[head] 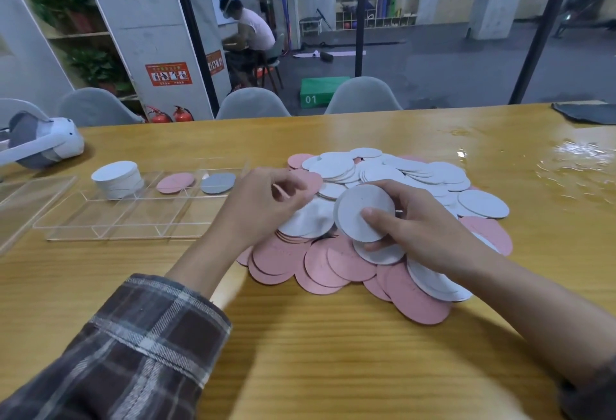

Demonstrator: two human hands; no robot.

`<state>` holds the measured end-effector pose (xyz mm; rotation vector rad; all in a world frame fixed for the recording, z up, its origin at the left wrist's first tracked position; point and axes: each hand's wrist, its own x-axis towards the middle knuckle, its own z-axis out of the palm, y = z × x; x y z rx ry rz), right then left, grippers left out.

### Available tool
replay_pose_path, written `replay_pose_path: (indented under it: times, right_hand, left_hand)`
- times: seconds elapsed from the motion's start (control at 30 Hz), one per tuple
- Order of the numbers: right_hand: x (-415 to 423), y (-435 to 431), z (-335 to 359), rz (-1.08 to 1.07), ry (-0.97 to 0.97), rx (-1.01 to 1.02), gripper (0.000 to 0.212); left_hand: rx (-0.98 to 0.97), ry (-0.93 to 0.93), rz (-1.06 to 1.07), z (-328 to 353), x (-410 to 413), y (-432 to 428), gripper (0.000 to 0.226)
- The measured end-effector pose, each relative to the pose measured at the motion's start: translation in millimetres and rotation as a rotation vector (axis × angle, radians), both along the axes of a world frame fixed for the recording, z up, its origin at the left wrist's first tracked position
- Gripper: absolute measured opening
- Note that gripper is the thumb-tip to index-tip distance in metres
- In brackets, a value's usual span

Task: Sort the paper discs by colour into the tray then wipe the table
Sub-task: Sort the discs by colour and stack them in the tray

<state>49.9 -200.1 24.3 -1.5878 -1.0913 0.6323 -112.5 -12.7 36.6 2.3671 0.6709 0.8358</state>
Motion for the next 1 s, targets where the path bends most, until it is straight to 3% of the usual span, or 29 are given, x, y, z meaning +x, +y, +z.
replay_pose_path:
  times: [0.1, 0.17, 0.3, 0.4, 0.57, 0.67, 0.87, 1.0]
  right_hand:
    - [4, -1, 2, -0.036, -0.039, -0.013, 0.017]
    - [5, -2, 2, -0.051, -0.054, -0.025, 0.016]
    - [5, -2, 2, -0.062, -0.067, -0.033, 0.016]
    - [5, -1, 1, -0.066, -0.079, -0.036, 0.017]
    - [4, -2, 3, -0.086, -0.102, -0.045, 0.017]
    - [2, -2, 4, -0.08, -0.084, -0.045, 0.019]
    - [0, -1, 5, -0.029, 0.026, -0.03, 0.022]
    - [-6, -1, 7, 0.051, 0.119, -0.071, 0.029]
  left_hand:
    - [0.014, 0.235, 0.057, -2, -6, 7, 0.029]
    - [-0.024, 0.27, 0.057, 0, -7, 5, 0.035]
    - [0.019, 0.226, 0.045, 3, -6, 1, 0.033]
    - [0.006, 0.135, 0.025, 2, -6, 1, 0.018]
    - [-0.274, -0.014, -0.202, 11, -6, 0, 0.01]
    - [-0.346, -0.016, -0.316, 12, -5, -3, 0.01]
    - [-0.365, -0.087, -0.351, 4, 2, -10, 0.01]
    - [-0.22, -0.18, -0.299, -6, 11, -24, 0.015]
